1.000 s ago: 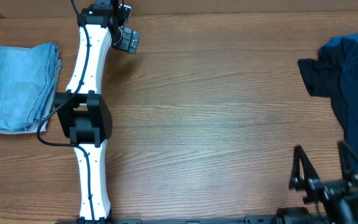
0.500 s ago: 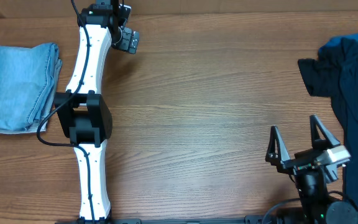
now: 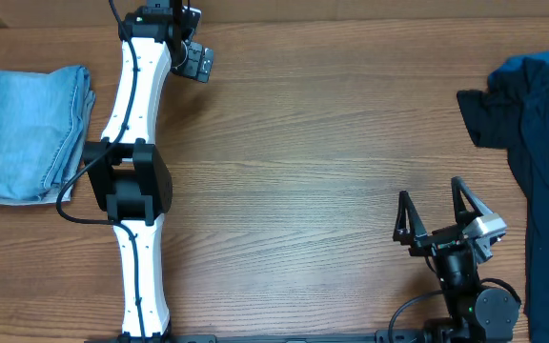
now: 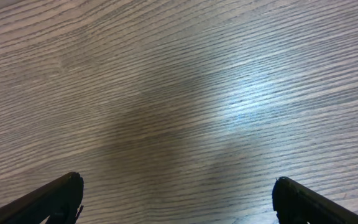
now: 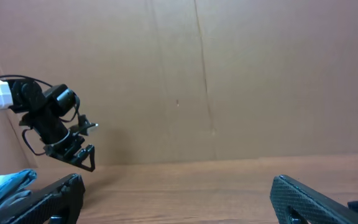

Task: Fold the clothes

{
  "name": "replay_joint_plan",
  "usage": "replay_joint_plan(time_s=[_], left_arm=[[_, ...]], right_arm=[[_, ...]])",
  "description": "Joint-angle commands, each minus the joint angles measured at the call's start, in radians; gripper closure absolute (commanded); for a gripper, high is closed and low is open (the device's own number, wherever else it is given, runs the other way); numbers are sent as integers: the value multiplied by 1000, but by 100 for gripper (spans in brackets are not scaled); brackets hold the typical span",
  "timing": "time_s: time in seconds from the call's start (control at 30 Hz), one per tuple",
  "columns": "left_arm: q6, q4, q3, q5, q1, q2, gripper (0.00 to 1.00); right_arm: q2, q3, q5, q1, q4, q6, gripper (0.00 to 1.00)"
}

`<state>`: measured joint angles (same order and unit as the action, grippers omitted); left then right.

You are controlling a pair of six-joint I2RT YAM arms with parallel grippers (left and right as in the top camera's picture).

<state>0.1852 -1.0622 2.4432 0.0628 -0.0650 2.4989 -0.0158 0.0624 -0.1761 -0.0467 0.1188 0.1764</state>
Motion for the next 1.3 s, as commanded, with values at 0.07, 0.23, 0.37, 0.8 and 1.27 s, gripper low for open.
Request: replay_joint_plan(time_s=[0.07, 0.23, 0.37, 0.8, 1.27], left_arm=[[-14, 0, 10, -12, -1, -8, 0], [-14, 0, 10, -11, -1, -8, 0], [-14, 0, 10, -11, -1, -8, 0], [-14, 0, 10, -11, -1, -8, 0], [-14, 0, 10, -12, -1, -8, 0]], right_arm=[[12, -26, 1, -5, 7, 9, 0], [12, -51, 2, -5, 9, 16, 0], [13, -55, 2, -5, 3, 19, 0], [13, -55, 37, -5, -189, 18, 0], [12, -55, 37, -5, -189, 18, 0]])
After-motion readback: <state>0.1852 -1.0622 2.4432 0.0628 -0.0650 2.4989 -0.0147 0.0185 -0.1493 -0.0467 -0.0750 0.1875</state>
